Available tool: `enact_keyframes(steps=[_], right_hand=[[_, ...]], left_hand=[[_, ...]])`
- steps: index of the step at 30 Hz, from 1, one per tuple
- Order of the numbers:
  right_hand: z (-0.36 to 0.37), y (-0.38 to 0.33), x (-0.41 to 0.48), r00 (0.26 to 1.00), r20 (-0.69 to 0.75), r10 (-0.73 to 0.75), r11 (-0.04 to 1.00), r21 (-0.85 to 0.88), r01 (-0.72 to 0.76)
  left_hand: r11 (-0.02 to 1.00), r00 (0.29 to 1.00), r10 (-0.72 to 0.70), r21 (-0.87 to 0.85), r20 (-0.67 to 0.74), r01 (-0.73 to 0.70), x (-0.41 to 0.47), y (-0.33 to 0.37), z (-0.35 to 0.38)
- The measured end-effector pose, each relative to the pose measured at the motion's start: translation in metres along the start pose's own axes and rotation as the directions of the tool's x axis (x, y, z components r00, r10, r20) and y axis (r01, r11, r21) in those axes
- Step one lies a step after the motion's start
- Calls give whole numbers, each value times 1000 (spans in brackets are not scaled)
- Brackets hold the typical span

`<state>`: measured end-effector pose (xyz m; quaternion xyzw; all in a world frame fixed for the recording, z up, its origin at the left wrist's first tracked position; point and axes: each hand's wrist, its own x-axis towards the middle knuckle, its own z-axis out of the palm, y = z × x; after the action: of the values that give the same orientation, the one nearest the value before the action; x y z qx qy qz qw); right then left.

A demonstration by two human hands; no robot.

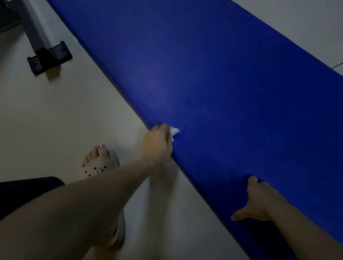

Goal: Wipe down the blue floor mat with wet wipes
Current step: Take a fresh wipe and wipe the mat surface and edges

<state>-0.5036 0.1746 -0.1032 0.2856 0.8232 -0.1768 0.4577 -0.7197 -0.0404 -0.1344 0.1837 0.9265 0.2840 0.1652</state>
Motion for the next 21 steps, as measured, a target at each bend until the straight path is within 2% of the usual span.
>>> enact_keyframes(steps=[2, 5, 8, 10, 13, 16, 18, 21], right_hand=[[-3, -3, 2, 1000, 16, 18, 1000, -25, -18], [-7, -6, 2, 999, 23, 42, 999, -26, -42], [-9, -12, 2, 997, 31, 72, 996, -47, -71], [-10, -14, 2, 995, 42, 90, 994, -64, -87], [-9, -15, 3, 995, 31, 95, 993, -76, -93], [-10, -15, 3, 994, 35, 103, 991, -87, -99], [-11, -16, 3, 994, 35, 106, 990, -95, -102], [-9, -16, 4, 993, 36, 111, 988, -116, -106]], left_hand=[[997, 986, 68, 16, 153, -71, -34, 18, 26], [951, 907, 270, 56, 323, -304, -83, 45, 58], [834, 781, 443, 116, 441, -539, -83, 44, 54], [762, 746, 467, 211, 475, -612, -61, 32, 43], [823, 858, 360, 308, 366, -477, -18, 8, 15], [923, 983, 164, 340, 77, -181, 23, -19, -8], [966, 996, 39, 259, -77, -17, 29, -21, -8], [991, 1000, 3, 135, -28, 1, -7, 2, 14]])
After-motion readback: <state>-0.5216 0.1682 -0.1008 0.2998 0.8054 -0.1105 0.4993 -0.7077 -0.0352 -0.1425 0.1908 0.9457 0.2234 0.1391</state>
